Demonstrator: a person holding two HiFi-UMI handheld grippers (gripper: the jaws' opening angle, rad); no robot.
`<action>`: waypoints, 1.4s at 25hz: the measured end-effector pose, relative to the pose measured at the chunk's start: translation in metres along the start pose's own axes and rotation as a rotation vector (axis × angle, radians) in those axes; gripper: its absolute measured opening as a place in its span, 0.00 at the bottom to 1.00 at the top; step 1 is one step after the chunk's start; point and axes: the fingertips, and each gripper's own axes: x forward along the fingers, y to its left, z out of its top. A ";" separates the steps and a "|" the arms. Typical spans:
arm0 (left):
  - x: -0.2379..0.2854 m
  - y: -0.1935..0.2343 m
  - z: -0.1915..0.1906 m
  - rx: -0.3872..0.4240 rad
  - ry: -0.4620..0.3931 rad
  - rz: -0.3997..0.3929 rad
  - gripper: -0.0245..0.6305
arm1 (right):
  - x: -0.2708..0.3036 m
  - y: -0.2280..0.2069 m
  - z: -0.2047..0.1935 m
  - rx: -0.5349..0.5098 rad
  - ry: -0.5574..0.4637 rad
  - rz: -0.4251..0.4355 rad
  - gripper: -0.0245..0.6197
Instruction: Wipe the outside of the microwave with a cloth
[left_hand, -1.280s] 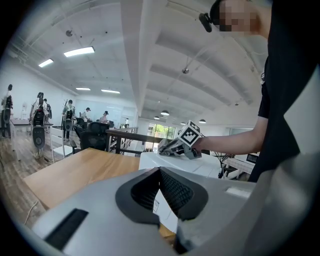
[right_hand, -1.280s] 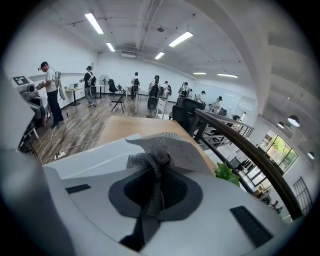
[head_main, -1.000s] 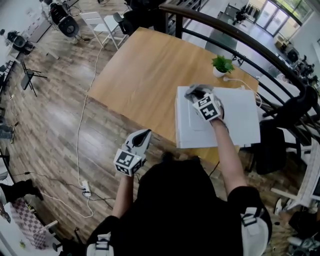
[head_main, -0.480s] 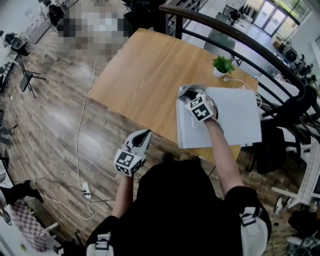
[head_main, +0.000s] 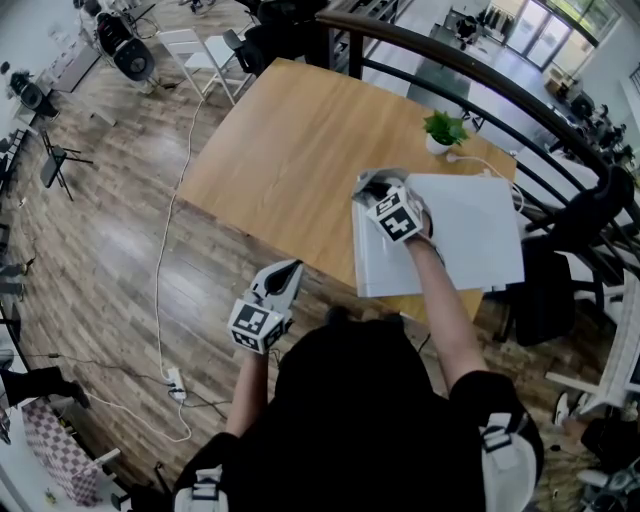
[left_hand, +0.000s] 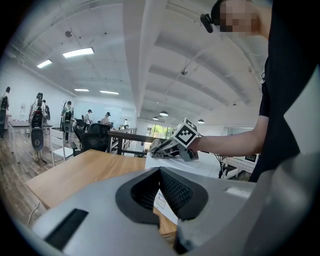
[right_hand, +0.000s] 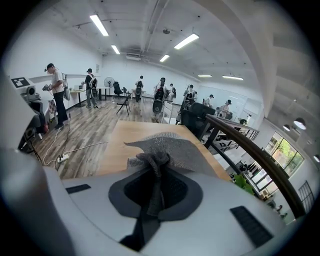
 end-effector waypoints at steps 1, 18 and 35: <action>0.001 0.000 0.000 0.000 0.000 -0.001 0.04 | 0.000 0.000 0.000 0.001 -0.001 0.001 0.06; 0.001 -0.006 0.006 0.000 -0.010 0.010 0.04 | -0.004 -0.004 0.013 -0.015 -0.046 -0.005 0.06; 0.037 -0.052 0.021 0.035 0.001 -0.064 0.04 | -0.077 -0.053 -0.059 0.007 -0.060 -0.083 0.06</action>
